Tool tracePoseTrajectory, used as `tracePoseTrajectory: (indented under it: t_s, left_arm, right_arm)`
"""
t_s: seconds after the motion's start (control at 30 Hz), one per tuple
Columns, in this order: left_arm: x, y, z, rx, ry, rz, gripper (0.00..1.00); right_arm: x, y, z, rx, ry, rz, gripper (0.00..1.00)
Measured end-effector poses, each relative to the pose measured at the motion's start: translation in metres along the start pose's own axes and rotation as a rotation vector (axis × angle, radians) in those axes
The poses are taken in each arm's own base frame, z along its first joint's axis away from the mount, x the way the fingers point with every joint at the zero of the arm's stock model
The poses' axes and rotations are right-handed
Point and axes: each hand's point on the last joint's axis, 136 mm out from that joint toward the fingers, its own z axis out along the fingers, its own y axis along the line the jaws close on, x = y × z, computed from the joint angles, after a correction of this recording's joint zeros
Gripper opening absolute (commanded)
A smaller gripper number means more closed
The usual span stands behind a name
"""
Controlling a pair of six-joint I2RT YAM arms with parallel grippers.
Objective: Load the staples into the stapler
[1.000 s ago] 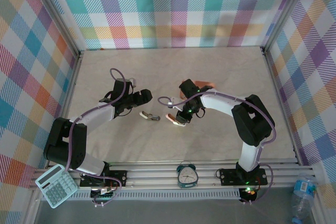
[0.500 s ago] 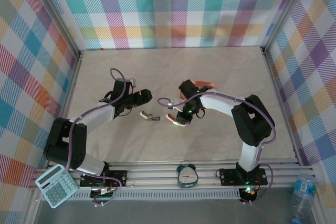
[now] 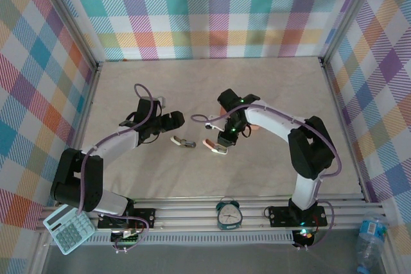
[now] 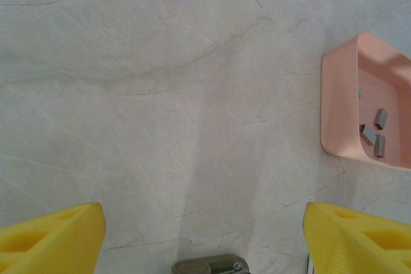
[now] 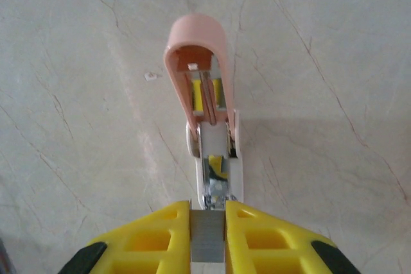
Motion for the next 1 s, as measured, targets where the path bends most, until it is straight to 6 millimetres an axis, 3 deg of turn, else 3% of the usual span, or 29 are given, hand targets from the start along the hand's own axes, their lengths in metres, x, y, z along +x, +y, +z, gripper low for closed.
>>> tracePoseTrajectory:
  t_s: [0.33, 0.63, 1.0]
  left_arm:
    - [0.006, 0.006, -0.001, -0.023, 0.023, 0.019, 0.81]
    - [0.006, 0.005, -0.001, -0.022, 0.023, 0.019, 0.8]
    - [0.006, 0.005, -0.001, -0.022, 0.023, 0.018, 0.8]
  right_arm:
    - [0.04, -0.018, -0.004, 0.043, 0.132, 0.289, 0.17]
    - [0.077, -0.015, 0.018, 0.074, 0.217, 0.563, 0.17]
    - [0.09, -0.02, 0.036, 0.113, 0.25, 0.693, 0.24]
